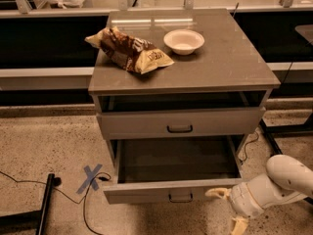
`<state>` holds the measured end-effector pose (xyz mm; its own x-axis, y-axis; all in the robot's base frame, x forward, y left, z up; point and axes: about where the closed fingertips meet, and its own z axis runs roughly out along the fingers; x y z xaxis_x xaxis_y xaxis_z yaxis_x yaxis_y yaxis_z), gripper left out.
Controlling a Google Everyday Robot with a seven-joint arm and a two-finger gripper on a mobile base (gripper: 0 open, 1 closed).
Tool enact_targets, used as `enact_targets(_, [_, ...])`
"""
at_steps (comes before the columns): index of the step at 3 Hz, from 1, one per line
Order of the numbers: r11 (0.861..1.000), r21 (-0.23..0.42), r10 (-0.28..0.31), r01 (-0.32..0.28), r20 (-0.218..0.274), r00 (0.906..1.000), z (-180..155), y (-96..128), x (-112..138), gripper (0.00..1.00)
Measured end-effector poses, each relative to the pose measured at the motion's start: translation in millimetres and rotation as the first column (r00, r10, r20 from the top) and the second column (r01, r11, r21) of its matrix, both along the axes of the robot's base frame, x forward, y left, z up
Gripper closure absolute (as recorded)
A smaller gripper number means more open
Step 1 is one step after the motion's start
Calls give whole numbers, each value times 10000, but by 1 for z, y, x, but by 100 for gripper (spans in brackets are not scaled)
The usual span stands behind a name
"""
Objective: Close middle drawer
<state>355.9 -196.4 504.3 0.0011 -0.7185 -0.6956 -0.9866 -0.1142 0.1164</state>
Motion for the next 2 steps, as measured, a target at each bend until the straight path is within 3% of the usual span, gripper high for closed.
enact_targets(2, [9999, 61, 113, -113, -39, 9999, -4, 3, -3, 63])
